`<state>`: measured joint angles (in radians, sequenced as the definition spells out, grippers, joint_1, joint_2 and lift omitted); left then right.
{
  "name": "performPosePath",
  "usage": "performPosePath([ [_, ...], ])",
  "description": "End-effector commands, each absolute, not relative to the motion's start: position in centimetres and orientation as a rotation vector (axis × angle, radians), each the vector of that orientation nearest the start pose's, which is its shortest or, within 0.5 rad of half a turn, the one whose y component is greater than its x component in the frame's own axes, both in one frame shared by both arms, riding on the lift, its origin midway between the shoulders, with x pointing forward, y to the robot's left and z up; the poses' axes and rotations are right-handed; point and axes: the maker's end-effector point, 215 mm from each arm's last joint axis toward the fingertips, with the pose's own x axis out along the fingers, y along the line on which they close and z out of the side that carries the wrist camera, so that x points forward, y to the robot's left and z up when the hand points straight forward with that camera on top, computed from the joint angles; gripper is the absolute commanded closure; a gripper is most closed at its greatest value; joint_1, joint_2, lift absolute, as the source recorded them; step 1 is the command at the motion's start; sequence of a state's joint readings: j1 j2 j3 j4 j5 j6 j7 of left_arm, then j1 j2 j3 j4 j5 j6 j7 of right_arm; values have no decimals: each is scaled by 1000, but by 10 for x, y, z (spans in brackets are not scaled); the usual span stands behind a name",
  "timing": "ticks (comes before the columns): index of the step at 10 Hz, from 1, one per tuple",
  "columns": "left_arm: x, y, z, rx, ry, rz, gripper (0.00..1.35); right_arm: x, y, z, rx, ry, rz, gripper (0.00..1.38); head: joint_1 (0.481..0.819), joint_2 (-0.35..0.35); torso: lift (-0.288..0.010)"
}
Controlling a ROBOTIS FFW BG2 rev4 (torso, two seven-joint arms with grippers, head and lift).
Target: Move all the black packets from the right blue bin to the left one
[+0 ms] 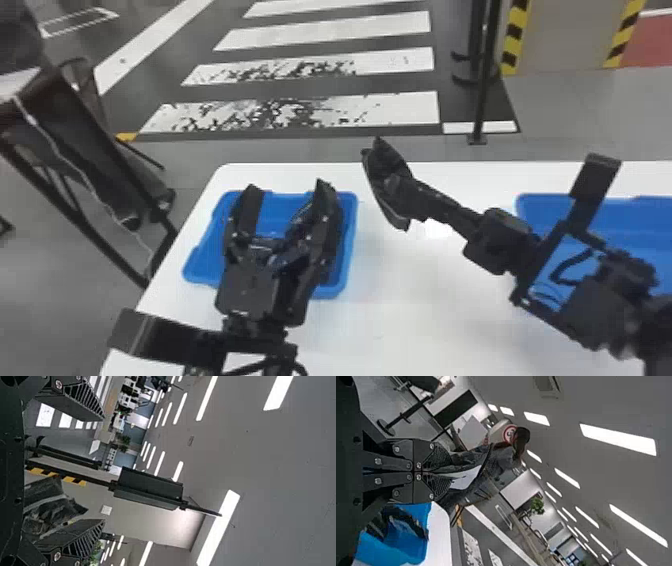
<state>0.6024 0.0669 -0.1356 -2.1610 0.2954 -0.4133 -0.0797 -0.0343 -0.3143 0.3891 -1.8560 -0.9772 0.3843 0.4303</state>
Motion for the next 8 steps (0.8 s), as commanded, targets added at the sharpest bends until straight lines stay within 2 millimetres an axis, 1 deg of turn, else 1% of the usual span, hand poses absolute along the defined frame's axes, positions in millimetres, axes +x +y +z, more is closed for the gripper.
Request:
performPosePath([
  [1,396,175,-203,-334,-359,-174,127,439,64,-248,648,206,1116,1188,695,270,-140],
  [3,397,171,-208,-341,-341,-181,127,427,76,-245,638,204,1146,1188,695,314,-140],
  [5,398,165,-210,-353,-328,-195,127,417,88,-243,569,195,1165,1188,695,327,-140],
  [7,400,160,-213,-359,-315,-204,127,396,106,-246,565,217,1210,1188,695,343,-140],
  [8,400,161,-215,-358,-310,-202,127,390,112,-245,560,216,1225,1188,695,350,-140],
])
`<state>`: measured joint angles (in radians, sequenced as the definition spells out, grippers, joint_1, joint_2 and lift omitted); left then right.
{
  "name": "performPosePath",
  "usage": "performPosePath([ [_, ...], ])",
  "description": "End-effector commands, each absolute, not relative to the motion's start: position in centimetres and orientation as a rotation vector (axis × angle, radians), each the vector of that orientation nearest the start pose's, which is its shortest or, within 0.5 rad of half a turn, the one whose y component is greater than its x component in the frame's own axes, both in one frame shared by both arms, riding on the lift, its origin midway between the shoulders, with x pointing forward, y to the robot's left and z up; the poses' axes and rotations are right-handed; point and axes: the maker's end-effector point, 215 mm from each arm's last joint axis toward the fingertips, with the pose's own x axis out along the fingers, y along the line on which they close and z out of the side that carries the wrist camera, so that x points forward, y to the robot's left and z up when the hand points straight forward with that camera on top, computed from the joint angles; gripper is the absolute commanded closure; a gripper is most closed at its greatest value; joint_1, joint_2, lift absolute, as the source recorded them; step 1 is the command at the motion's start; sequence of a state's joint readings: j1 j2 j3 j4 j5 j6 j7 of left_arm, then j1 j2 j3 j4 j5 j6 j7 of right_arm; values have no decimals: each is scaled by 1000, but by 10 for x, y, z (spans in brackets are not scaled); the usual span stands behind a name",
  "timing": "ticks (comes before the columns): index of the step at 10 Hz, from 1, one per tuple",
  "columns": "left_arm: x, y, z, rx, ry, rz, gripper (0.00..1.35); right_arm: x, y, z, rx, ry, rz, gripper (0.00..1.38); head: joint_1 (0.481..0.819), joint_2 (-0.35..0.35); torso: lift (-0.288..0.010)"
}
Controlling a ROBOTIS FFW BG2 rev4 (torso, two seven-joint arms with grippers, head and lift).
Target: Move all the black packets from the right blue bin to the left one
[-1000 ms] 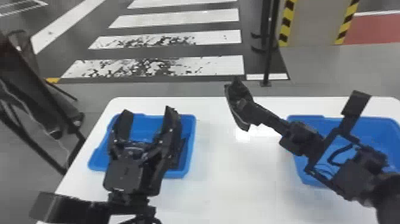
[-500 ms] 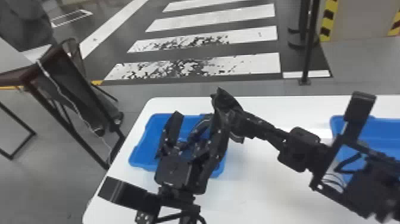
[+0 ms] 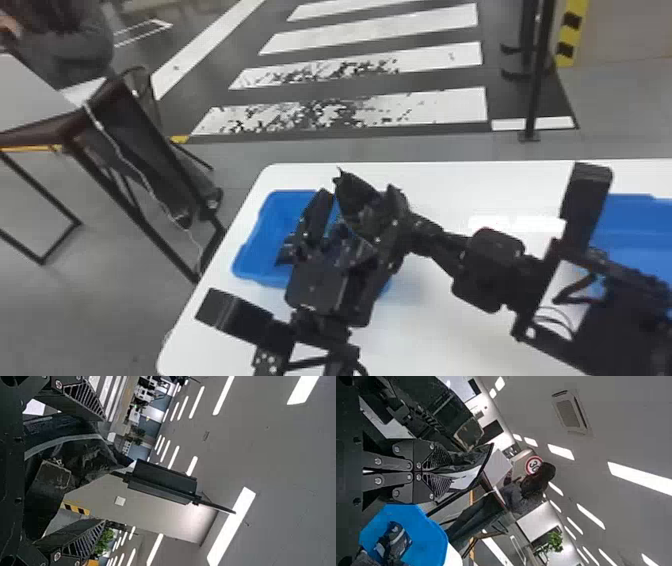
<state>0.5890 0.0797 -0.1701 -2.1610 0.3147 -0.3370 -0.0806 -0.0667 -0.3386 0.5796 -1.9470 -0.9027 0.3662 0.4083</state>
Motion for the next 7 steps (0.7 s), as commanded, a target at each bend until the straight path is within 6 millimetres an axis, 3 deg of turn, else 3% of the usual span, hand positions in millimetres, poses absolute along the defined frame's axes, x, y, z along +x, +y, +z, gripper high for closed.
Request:
performPosePath([
  [1,401,162,-215,-357,-308,-200,127,388,114,-241,558,206,1232,1188,695,350,-140],
  [3,399,169,-212,-346,-325,-187,159,387,114,-240,558,203,1234,1188,695,350,-140],
  [4,399,169,-213,-348,-322,-181,298,383,116,-238,558,203,1242,1188,695,350,-140],
  [5,398,170,-212,-349,-325,-170,590,382,117,-238,553,197,1245,1188,695,350,-140],
  [6,396,172,-211,-352,-322,-149,768,380,118,-239,552,200,1248,1188,695,350,-140],
  [7,395,173,-210,-347,-322,-138,871,381,118,-238,553,197,1247,1188,695,350,-140],
])
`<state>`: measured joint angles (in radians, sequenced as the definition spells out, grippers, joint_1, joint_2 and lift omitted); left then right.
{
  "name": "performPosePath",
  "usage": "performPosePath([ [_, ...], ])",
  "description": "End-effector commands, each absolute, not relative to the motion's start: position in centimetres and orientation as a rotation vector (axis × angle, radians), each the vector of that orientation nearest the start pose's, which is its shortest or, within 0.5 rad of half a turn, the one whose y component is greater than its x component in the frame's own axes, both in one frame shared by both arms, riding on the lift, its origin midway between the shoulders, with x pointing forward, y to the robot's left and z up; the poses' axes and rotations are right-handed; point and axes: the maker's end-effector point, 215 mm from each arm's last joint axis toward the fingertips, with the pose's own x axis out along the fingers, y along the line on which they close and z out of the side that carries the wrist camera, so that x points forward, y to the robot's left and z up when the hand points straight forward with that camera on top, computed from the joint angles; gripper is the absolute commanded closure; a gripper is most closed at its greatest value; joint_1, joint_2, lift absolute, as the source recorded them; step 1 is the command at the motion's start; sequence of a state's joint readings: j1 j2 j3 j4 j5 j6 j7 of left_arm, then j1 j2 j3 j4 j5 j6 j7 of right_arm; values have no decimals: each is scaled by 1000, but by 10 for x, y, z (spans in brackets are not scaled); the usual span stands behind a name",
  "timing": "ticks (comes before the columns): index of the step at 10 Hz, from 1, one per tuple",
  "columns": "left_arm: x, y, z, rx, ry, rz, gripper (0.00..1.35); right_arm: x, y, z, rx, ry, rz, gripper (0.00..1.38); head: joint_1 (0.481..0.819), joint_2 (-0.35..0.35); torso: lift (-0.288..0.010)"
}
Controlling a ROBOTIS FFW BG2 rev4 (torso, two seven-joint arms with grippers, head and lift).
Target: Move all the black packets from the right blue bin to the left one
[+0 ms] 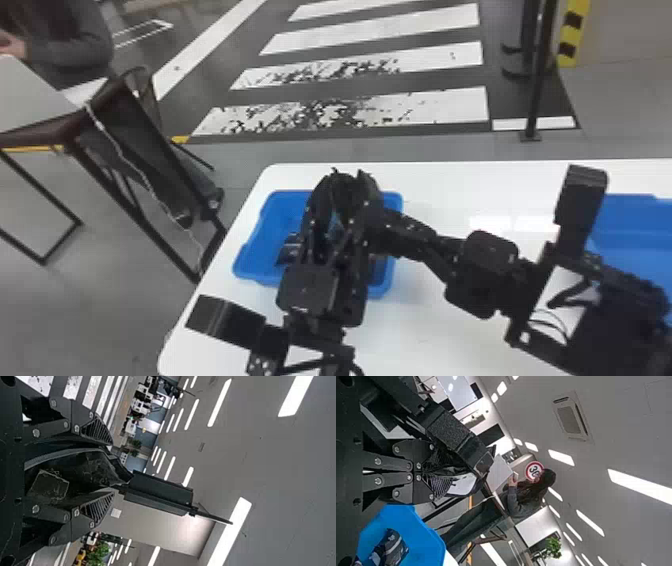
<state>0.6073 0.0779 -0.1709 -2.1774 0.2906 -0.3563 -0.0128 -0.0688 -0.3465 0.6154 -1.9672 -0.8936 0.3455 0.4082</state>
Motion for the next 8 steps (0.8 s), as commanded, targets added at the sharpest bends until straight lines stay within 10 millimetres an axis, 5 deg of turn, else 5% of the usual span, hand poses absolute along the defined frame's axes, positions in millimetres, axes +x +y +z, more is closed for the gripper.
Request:
performPosePath([
  [1,394,173,-208,-328,-324,-130,1055,382,118,-238,554,195,1244,1188,695,350,-140],
  [2,393,173,-205,-323,-320,-125,1222,382,117,-237,555,190,1243,1188,695,350,-140],
  [5,393,172,-203,-304,-324,-127,1213,384,116,-236,559,182,1239,1187,695,350,-140],
  [6,393,172,-201,-303,-329,-126,1214,387,114,-231,559,158,1232,937,695,350,-140],
  [7,392,172,-199,-300,-337,-126,1213,391,111,-229,555,137,1221,312,695,350,-140],
  [8,392,172,-198,-296,-340,-126,1214,394,110,-228,553,122,1217,-2,695,350,-140],
])
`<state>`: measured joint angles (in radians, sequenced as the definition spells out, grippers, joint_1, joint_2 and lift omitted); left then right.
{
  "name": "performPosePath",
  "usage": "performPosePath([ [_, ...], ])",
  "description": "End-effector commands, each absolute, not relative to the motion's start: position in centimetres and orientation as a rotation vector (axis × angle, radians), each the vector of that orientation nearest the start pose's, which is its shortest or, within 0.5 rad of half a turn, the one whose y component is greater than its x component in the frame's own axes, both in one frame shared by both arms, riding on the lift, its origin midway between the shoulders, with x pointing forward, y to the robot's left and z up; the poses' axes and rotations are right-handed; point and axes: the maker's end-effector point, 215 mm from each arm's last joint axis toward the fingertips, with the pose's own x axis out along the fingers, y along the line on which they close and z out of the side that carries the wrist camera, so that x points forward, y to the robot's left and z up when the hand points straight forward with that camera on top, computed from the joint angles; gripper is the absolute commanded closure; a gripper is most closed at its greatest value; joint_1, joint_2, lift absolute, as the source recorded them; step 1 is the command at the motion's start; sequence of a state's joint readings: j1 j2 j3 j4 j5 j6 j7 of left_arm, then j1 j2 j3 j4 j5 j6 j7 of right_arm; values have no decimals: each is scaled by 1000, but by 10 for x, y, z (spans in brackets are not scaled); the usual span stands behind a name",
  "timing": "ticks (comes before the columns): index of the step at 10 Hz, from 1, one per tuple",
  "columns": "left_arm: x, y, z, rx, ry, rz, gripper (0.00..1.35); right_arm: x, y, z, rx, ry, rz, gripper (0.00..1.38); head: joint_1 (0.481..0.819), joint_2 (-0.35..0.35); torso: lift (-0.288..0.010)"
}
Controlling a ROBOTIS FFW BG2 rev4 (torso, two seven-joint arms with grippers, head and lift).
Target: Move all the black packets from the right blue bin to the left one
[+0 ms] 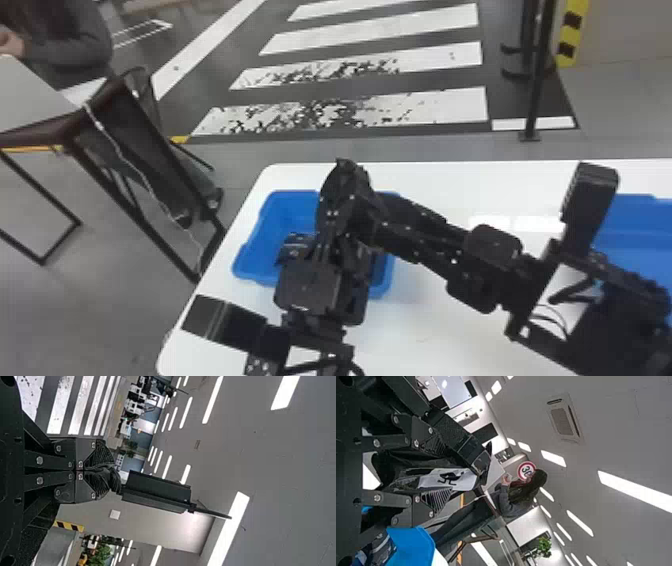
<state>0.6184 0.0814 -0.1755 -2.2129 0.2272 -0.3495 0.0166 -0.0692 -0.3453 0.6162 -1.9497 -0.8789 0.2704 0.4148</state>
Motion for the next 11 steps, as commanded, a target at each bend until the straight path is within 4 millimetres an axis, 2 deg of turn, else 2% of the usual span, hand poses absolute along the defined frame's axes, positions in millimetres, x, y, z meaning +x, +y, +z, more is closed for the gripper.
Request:
performPosePath([
  [1,391,173,-197,-294,-345,-126,1213,397,108,-230,566,121,1213,-2,695,350,-140],
  [6,390,186,-193,-249,-368,-94,1213,405,99,-225,640,97,1193,45,695,350,-140],
  [7,397,197,-209,-188,-347,-64,1213,406,95,-226,673,98,1183,64,694,350,-140],
  [8,410,208,-236,-109,-318,-33,1213,412,88,-225,688,87,1163,73,694,350,-140],
  [10,448,231,-287,111,-277,6,1213,415,82,-221,703,71,1151,82,695,350,-140],
  [11,463,249,-304,195,-257,35,1214,415,80,-218,711,64,1150,84,695,350,-140],
])
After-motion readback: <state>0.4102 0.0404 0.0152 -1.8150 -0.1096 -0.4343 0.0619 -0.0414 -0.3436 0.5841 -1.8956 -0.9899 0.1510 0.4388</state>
